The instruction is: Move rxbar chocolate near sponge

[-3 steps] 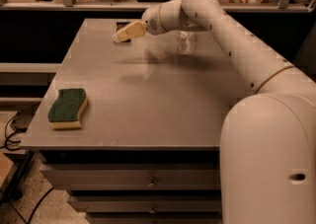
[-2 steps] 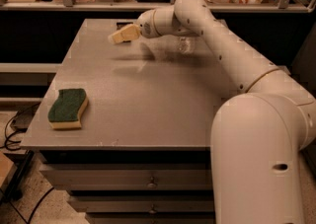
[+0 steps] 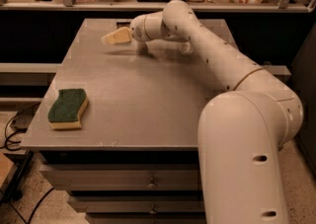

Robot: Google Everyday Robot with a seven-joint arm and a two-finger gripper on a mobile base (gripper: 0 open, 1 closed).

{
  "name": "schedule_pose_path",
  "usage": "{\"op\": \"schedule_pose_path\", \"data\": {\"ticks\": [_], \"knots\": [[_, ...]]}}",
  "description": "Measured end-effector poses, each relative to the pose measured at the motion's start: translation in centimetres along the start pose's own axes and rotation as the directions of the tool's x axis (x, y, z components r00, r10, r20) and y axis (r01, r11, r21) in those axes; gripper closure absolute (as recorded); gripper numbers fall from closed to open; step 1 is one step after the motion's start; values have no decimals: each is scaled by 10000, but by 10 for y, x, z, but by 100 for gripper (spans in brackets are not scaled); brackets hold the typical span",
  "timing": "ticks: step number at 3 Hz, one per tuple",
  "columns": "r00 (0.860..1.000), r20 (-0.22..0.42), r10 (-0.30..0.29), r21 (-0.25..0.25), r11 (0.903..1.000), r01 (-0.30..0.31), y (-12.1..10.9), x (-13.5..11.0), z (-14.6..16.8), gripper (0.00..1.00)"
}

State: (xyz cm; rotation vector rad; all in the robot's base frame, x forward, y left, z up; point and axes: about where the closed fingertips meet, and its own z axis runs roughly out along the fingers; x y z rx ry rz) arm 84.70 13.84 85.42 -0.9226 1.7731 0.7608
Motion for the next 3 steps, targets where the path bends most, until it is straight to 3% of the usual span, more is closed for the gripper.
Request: {"op": "schedule_pose_path", "data": {"ticks": [1, 2, 3], "knots": [[9997, -230, 111, 214, 9997, -106, -5, 9, 21, 1], [9992, -341, 208, 353, 9992, -196, -8, 13, 28, 20], [9992, -345, 213, 361, 9991, -201, -8, 11, 28, 52]]}}
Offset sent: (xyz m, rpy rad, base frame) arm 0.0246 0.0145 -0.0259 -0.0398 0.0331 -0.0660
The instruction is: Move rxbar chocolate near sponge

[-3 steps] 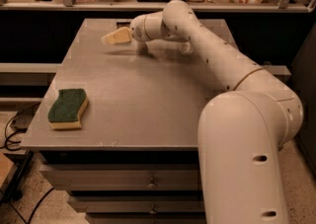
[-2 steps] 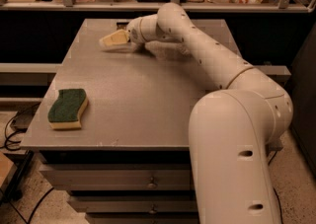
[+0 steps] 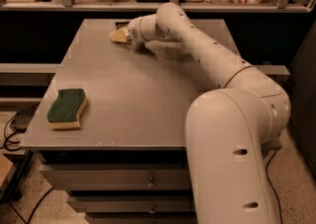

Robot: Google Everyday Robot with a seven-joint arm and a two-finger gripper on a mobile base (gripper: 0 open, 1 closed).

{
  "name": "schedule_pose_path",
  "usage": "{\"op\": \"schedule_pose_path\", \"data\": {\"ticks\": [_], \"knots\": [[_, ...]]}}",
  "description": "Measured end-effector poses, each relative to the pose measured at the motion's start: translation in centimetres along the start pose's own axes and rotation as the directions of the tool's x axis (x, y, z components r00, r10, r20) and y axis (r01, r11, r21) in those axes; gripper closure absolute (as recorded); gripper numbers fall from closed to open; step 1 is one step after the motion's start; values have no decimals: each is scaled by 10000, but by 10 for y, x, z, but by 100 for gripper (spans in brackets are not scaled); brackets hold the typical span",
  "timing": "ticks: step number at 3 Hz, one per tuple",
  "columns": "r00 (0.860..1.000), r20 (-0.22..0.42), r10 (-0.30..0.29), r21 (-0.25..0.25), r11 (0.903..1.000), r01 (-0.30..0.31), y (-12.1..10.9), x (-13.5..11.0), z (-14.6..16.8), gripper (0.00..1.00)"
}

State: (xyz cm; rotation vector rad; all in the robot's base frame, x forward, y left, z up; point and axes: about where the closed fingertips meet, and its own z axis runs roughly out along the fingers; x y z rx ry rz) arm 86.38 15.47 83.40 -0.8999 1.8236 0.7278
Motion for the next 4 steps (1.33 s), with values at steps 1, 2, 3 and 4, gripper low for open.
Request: {"op": "schedule_pose_path", "data": {"ticks": [1, 2, 3, 4], "knots": [[10000, 0, 0, 0, 10000, 0, 0, -3, -1, 75], [10000, 0, 0, 0, 10000, 0, 0, -4, -2, 97], [10000, 2, -1, 0, 10000, 1, 0, -4, -2, 100], [10000, 3, -2, 0, 10000, 2, 0, -4, -2, 100]]}}
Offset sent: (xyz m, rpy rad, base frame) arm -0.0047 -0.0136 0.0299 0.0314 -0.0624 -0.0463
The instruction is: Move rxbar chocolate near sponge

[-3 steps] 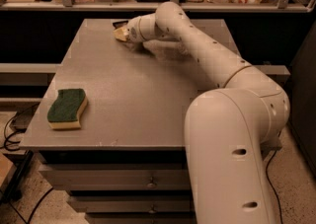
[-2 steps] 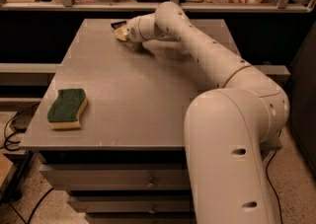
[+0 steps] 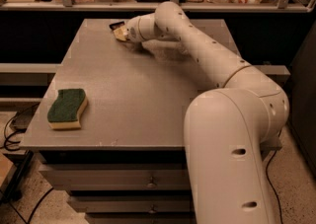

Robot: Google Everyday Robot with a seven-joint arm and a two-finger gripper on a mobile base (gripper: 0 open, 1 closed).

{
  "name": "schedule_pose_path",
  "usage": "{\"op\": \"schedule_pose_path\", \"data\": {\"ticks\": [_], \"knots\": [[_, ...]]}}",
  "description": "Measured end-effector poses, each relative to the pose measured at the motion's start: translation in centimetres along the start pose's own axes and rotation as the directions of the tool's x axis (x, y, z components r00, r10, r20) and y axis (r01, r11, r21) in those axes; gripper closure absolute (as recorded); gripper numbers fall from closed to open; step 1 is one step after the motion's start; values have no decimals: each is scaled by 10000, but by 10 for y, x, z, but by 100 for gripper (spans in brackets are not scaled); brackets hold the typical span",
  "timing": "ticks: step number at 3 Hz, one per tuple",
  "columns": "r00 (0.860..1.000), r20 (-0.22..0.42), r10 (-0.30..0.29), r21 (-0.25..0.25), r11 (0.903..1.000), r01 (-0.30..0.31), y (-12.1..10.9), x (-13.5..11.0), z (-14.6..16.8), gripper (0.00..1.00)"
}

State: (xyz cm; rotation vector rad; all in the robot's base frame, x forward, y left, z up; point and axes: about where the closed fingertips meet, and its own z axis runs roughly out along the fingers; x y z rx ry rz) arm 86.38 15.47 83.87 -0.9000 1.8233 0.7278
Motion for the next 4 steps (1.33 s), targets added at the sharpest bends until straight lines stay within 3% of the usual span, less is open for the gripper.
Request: {"op": "schedule_pose_path", "data": {"ticks": [3, 4], "knots": [[10000, 2, -4, -1, 10000, 4, 0, 0, 0, 100], [10000, 2, -3, -3, 10000, 3, 0, 0, 0, 86]]}}
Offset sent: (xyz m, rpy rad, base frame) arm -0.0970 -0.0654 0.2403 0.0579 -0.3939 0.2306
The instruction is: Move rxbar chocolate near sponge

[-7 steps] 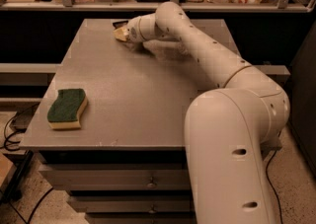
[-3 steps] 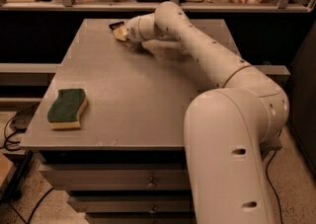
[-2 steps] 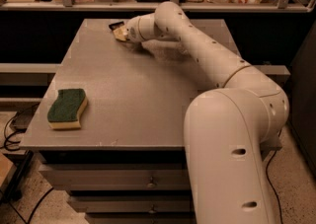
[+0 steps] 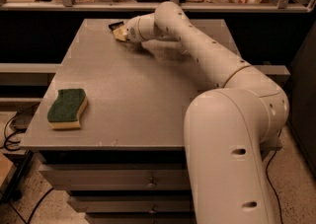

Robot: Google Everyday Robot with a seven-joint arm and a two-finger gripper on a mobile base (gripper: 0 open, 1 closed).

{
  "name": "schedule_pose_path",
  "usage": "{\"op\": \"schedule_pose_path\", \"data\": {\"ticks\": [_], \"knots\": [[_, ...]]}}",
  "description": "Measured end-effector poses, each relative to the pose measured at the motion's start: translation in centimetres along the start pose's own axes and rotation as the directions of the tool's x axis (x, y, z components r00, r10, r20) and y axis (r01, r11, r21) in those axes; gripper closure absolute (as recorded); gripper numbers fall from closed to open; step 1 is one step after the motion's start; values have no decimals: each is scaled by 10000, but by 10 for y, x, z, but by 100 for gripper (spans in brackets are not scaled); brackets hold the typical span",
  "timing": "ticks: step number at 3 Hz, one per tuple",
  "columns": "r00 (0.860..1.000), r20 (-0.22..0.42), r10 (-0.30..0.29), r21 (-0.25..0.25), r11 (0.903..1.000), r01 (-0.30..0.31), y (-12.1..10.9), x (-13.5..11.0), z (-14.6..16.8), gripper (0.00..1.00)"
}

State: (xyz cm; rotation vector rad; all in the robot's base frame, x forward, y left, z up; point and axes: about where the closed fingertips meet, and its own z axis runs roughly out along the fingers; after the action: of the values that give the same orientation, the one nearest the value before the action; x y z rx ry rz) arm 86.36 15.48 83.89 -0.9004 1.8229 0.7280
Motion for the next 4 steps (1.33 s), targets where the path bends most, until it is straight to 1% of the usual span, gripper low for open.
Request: {"op": "schedule_pose_path", "data": {"ticks": [1, 2, 3, 4], "knots": [[10000, 0, -2, 0, 10000, 2, 0, 0, 0, 87], [10000, 0, -4, 0, 10000, 4, 0, 0, 0, 100], [10000, 2, -7, -1, 10000, 7, 0, 0, 0, 100], [10000, 2, -8, -1, 10000, 8, 0, 0, 0, 77]]}}
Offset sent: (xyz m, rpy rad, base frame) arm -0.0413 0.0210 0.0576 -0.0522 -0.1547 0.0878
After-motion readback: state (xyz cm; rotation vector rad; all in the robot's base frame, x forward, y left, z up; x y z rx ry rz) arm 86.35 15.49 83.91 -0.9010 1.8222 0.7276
